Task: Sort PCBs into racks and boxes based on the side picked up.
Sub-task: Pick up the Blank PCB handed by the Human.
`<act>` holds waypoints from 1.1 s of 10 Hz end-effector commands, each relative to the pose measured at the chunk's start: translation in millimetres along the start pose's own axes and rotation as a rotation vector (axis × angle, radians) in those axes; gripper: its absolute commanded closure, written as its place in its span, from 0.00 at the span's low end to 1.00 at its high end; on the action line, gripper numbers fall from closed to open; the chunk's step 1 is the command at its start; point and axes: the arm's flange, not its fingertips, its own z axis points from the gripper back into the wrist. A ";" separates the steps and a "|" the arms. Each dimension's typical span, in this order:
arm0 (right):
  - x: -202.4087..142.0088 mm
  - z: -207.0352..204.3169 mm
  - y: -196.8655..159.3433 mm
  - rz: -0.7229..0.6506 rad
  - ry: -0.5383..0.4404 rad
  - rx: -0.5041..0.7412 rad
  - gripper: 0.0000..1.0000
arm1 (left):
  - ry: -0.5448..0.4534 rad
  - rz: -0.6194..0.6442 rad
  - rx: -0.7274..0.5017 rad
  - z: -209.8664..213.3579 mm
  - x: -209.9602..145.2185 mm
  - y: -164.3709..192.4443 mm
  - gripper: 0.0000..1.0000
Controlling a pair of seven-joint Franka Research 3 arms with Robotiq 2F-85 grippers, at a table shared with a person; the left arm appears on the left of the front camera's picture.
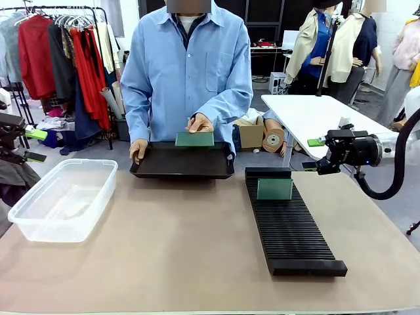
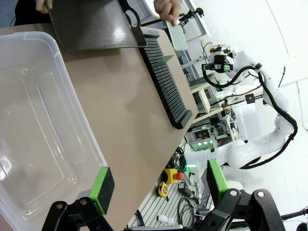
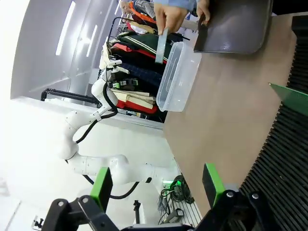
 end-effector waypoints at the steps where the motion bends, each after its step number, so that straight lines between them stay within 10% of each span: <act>1: 0.1 1.1 -2.0 0.000 -0.002 -0.001 0.00 | 0.002 -0.003 0.006 0.1 -1.0 -1.4 0.00; 11: 0.1 1.1 -2.0 0.000 -0.002 -0.001 0.00 | 0.002 -0.003 0.006 0.1 -1.0 -1.4 0.00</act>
